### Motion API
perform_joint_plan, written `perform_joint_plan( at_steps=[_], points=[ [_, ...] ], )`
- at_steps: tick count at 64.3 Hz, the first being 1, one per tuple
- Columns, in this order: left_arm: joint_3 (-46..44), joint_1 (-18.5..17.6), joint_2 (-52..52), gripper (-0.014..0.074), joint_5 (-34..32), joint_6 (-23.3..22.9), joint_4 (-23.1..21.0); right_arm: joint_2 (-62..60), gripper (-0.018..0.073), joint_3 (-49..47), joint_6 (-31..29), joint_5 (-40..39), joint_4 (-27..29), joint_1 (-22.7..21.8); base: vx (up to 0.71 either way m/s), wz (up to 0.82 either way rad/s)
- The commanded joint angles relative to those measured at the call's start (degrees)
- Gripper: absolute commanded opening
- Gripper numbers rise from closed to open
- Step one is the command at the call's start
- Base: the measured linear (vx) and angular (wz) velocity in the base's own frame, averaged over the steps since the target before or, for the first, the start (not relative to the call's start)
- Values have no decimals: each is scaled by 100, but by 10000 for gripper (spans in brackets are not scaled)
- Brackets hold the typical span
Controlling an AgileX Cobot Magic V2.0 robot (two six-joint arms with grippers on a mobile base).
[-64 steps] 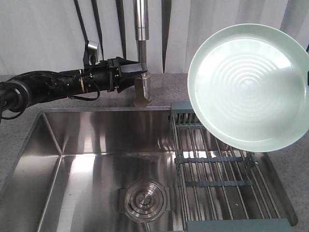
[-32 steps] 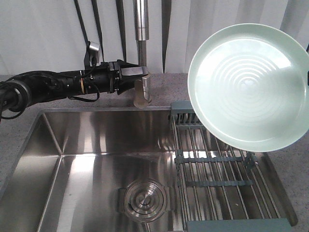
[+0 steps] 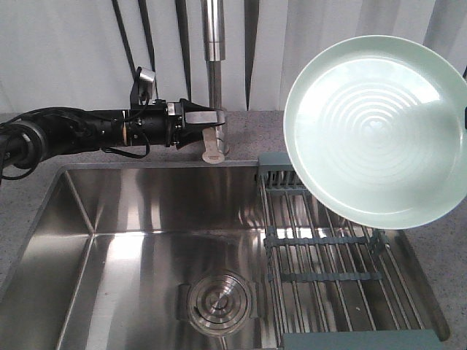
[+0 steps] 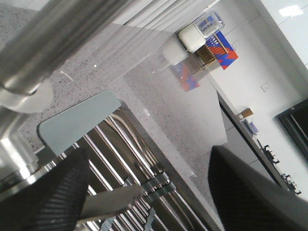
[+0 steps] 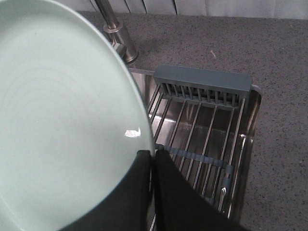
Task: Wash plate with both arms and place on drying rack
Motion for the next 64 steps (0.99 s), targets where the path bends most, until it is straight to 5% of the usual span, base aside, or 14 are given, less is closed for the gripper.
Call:
perform_joint_plan(
  at_steps=[1, 43, 64],
  points=[
    [-159, -58, -368, 507, -1278, -46, -144, -94, -6, -129, -26, -224, 319, -32, 0, 0],
    [-154, -114, -368, 507, -1278, -46, 144, -94, -6, -129, -26, -224, 319, -32, 0, 0],
    [-154, 9, -368, 507, -874, -46, -269, -94, -6, -129, -26, -237, 319, -32, 0, 0]
  ],
)
